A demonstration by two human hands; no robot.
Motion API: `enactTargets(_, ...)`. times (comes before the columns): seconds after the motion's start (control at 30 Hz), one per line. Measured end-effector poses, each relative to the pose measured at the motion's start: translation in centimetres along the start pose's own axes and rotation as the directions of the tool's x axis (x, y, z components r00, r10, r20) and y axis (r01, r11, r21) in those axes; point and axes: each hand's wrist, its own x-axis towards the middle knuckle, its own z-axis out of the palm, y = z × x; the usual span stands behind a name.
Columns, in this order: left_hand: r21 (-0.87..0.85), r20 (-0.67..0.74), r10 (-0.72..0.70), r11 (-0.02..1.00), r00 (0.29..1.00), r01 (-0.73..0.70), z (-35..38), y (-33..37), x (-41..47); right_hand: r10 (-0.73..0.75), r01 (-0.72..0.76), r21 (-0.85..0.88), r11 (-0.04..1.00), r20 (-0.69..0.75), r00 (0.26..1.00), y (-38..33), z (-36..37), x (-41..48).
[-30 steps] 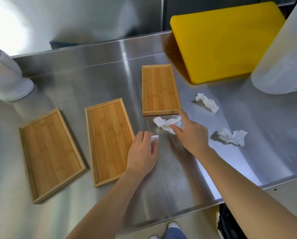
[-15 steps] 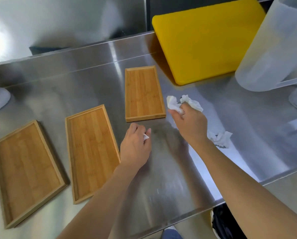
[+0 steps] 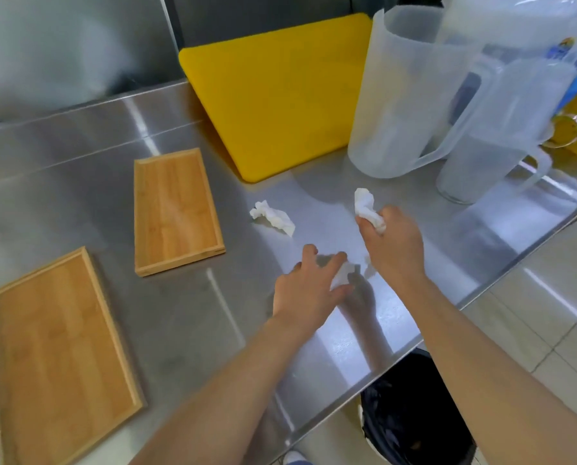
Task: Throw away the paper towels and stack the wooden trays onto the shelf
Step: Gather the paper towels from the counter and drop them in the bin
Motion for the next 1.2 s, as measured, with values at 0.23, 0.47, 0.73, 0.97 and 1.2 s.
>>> enactTargets(0.23, 0.111, -0.07, -0.084, 0.99, 0.994, 0.092, 0.0, -2.5, 0.2, -0.102, 0.119, -0.074, 0.99, 0.208, 0.973, -0.4, 1.1, 1.6)
enactTargets(0.47, -0.129, -0.247, -0.334, 0.942, 0.91, 0.311, -2.3, -7.1, -1.5, -0.239, 0.33, -0.199, 0.923, 0.375, 0.896, -5.0, 6.4, 2.7)
enactTargets(0.73, -0.123, -0.303, -0.368, 0.93, 0.879, 0.347, -2.8, -11.4, -3.1, -0.133, 0.313, -0.34, 0.887, 0.461, 0.877, -7.1, 11.3, 3.4)
enactTargets(0.97, -0.258, -0.259, -0.268, 0.945, 0.928, 0.2, -3.6, -11.6, -2.7, -0.198, 0.318, -0.32, 0.892, 0.358, 0.913, -6.1, 9.2, 1.8)
enactTargets(1.2, -0.408, -0.167, -0.182, 0.907, 0.969, 0.1, -4.0, -5.6, -1.7, -0.026, 0.058, -0.216, 0.975, 0.148, 0.989, -1.2, 3.5, -2.4)
